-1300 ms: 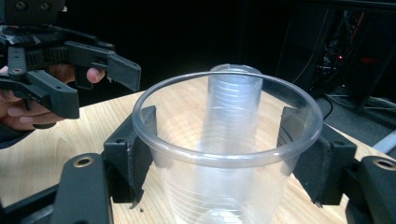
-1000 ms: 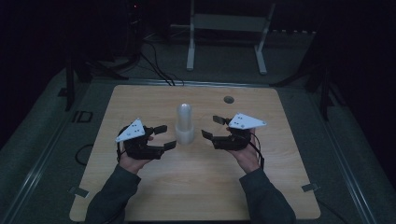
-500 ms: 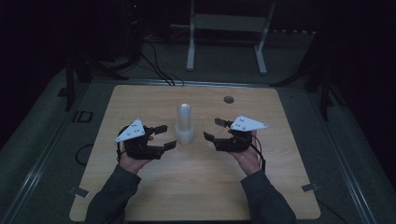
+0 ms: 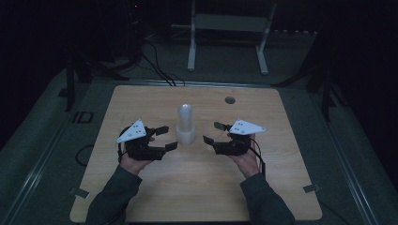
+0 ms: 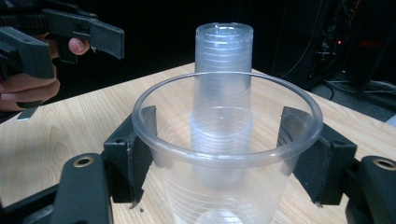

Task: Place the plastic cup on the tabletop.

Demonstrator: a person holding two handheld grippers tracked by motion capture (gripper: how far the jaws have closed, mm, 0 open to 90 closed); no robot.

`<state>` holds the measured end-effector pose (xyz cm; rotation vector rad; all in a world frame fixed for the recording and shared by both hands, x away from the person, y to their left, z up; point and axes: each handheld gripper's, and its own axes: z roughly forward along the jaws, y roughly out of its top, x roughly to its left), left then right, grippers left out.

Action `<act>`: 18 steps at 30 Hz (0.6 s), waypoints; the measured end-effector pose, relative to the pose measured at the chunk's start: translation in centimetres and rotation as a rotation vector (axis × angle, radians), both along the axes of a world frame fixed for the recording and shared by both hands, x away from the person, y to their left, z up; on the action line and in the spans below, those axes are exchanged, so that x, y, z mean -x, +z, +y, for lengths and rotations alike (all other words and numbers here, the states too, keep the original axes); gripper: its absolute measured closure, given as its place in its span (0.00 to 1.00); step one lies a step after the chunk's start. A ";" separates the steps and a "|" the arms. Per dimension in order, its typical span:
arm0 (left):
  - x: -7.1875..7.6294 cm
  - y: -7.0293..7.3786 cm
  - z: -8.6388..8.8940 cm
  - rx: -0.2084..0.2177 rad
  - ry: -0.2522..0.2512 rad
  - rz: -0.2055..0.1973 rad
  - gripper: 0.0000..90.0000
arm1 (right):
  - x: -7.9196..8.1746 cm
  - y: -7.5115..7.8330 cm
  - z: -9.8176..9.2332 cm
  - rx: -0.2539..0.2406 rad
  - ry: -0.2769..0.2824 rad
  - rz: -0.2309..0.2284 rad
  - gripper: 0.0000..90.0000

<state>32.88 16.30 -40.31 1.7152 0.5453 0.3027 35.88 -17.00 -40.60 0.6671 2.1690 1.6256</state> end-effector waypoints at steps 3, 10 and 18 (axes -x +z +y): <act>0.0 0.0 0.0 -0.002 0.000 0.001 0.30 | -0.1 -0.3 0.1 0.001 -0.001 0.005 0.32; 0.0 -0.1 -0.1 -0.002 -0.003 0.004 0.30 | -0.3 -1.1 0.2 -0.009 0.005 0.009 0.32; 0.0 -0.1 -0.1 -0.002 -0.003 0.004 0.30 | -0.5 -1.8 0.2 -0.014 0.003 0.021 0.32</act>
